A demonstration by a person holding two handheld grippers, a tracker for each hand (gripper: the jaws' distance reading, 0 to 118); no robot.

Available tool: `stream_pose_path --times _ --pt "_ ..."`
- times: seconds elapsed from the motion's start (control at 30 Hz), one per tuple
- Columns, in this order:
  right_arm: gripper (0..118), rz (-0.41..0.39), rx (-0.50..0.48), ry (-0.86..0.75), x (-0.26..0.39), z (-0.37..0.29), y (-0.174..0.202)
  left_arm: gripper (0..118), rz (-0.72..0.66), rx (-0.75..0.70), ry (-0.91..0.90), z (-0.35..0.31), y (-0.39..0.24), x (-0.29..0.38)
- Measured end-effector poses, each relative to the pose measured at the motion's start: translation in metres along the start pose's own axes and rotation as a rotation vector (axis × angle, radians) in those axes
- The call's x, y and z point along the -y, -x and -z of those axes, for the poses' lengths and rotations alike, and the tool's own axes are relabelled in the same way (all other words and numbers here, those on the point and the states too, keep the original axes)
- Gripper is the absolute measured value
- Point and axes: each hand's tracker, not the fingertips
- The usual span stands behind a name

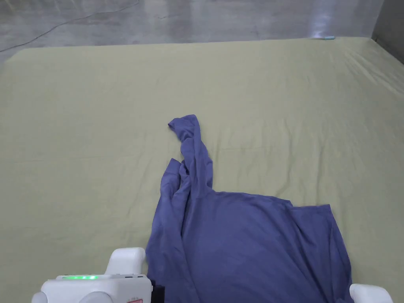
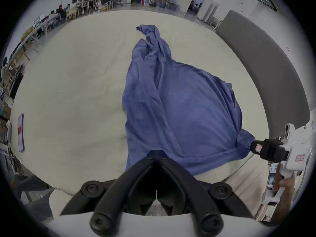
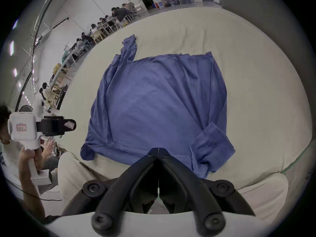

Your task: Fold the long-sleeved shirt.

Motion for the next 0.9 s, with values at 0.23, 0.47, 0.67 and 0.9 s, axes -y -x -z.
stream_pose_path --times 0.23,0.47,0.67,0.9 --pt "2 0.007 -0.013 0.016 -0.002 0.004 0.001 0 -0.021 -0.007 -0.073 0.024 0.008 -0.081" --pt "2 0.016 -0.020 0.029 -0.002 0.008 0.000 118 -0.178 -0.046 -0.067 0.089 0.042 -0.213" --pt "2 0.031 -0.012 0.028 -0.001 0.004 -0.003 118 -0.199 -0.137 0.032 0.172 0.050 -0.259" --pt "2 0.039 0.007 0.043 -0.002 0.006 -0.007 0 -0.045 -0.266 0.060 0.175 0.039 -0.253"
